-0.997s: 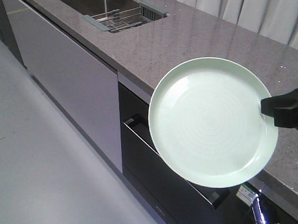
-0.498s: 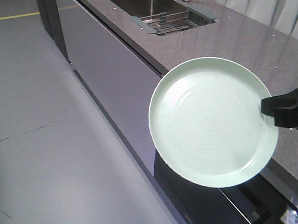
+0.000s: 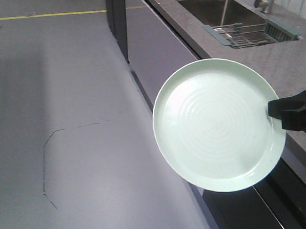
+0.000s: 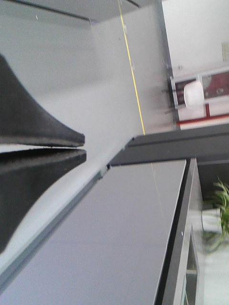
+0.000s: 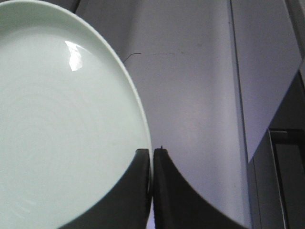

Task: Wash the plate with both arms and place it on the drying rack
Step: 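Drive the base away from the counter holding the plate in the right gripper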

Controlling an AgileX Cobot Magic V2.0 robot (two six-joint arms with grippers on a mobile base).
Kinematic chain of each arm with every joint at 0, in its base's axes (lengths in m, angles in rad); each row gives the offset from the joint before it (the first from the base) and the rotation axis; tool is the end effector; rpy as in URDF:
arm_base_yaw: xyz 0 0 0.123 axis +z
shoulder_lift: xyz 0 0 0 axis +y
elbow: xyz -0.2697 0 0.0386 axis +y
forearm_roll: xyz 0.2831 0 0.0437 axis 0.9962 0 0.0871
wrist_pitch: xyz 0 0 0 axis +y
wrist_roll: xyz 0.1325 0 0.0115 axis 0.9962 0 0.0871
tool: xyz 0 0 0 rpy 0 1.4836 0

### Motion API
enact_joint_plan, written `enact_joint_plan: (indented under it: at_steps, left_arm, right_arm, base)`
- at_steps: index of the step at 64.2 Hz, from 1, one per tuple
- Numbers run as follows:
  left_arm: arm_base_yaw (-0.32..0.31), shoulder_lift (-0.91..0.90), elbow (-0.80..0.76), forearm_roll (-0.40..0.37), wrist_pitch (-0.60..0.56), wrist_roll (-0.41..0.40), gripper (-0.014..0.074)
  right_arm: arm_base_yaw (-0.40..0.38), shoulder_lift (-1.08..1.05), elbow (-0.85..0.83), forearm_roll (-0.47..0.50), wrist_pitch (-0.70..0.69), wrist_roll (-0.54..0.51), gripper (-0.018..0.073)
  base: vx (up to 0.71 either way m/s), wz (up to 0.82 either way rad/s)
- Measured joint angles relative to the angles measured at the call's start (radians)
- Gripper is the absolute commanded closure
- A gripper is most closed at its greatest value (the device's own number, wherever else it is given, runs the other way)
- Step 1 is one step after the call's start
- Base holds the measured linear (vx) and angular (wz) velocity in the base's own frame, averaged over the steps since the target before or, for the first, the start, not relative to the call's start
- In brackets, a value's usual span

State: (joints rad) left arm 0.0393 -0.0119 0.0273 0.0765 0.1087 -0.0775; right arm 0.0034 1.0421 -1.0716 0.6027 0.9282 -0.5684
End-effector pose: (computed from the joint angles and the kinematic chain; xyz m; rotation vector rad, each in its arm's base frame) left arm 0.1463 0.0069 0.1928 -0.0392 1.6070 0.0360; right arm 0.2681 0.0613 0.3495 -0.4415 2.1876 0.4427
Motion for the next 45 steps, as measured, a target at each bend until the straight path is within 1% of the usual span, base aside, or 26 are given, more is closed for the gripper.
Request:
enact_joint_plan:
  at_steps: [25, 45]
  left_arm:
    - [0.000, 0.000, 0.000, 0.000, 0.000, 0.000, 0.0603]
    - [0.000, 0.000, 0.000, 0.000, 0.000, 0.000, 0.0603]
  right_arm:
    - [0.000, 0.000, 0.000, 0.000, 0.000, 0.000, 0.0566]
    - [0.000, 0.000, 0.000, 0.000, 0.000, 0.000, 0.0566]
  base:
    - [0.11, 0.45]
    - [0.12, 0.33]
